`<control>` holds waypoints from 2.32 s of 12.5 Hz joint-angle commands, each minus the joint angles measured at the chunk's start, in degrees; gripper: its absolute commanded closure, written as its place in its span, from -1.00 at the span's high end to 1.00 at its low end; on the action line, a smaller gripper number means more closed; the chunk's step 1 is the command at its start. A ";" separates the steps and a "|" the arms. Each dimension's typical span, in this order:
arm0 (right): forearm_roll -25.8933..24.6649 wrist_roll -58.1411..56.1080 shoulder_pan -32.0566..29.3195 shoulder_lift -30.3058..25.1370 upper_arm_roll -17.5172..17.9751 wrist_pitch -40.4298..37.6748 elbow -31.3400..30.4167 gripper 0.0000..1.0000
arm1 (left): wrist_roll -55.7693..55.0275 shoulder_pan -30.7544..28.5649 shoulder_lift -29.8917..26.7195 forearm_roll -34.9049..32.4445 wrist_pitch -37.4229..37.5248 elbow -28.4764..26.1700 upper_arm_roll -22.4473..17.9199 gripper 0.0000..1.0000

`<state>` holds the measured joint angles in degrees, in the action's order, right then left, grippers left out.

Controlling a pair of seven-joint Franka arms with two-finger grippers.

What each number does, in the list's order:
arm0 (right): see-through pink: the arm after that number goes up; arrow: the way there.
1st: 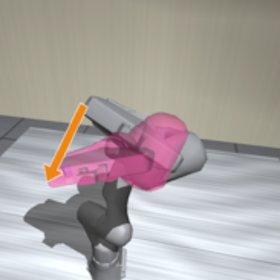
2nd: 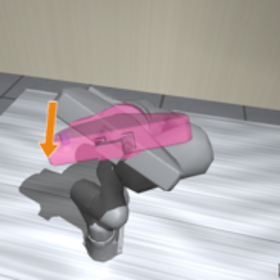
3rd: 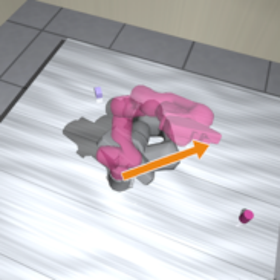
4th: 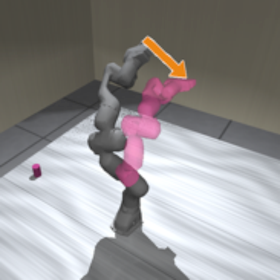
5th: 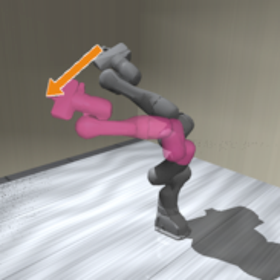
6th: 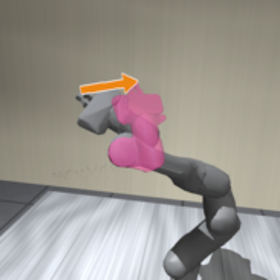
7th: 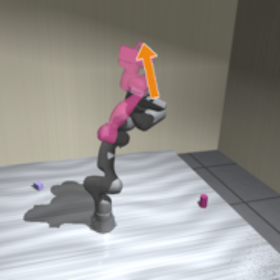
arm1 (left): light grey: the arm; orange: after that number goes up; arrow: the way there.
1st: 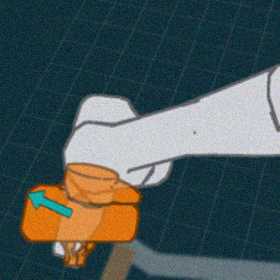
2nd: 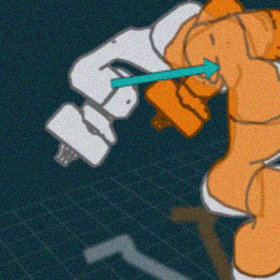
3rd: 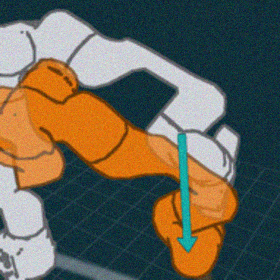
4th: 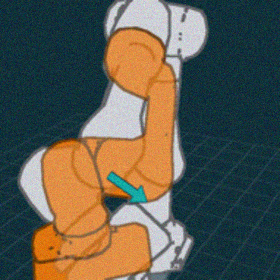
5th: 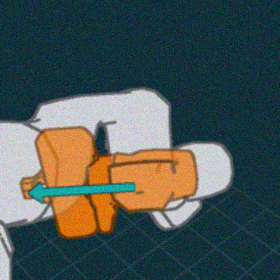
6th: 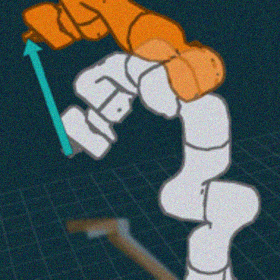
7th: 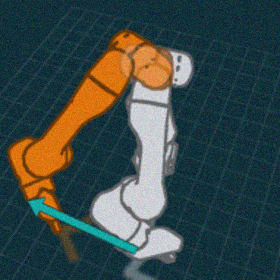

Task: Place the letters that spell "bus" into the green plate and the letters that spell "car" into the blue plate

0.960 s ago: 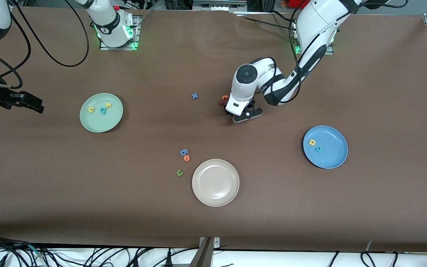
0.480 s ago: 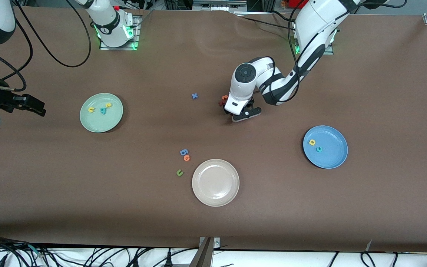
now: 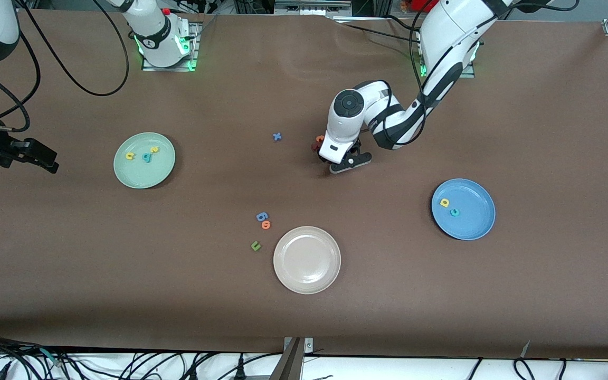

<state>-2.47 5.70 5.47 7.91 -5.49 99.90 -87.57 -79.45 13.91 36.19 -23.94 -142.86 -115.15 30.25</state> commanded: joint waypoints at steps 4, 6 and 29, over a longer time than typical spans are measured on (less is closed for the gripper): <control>-0.17 0.28 -0.46 1.05 0.48 1.88 0.65 0.99 | -1.14 0.77 0.55 -2.34 2.49 0.18 -0.64 -0.15; -0.08 0.36 -0.46 2.11 0.48 3.10 0.65 0.99 | -0.97 0.77 0.55 -2.34 3.11 0.19 -0.64 -0.15; 3.17 0.36 -0.72 2.02 0.39 5.66 0.74 0.99 | -1.14 0.68 1.52 -5.59 3.20 0.36 -1.16 -0.45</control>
<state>-0.34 5.88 5.40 10.01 -5.49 105.53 -87.55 -79.45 14.43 36.20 -26.66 -141.77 -114.71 30.31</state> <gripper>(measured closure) 0.000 0.692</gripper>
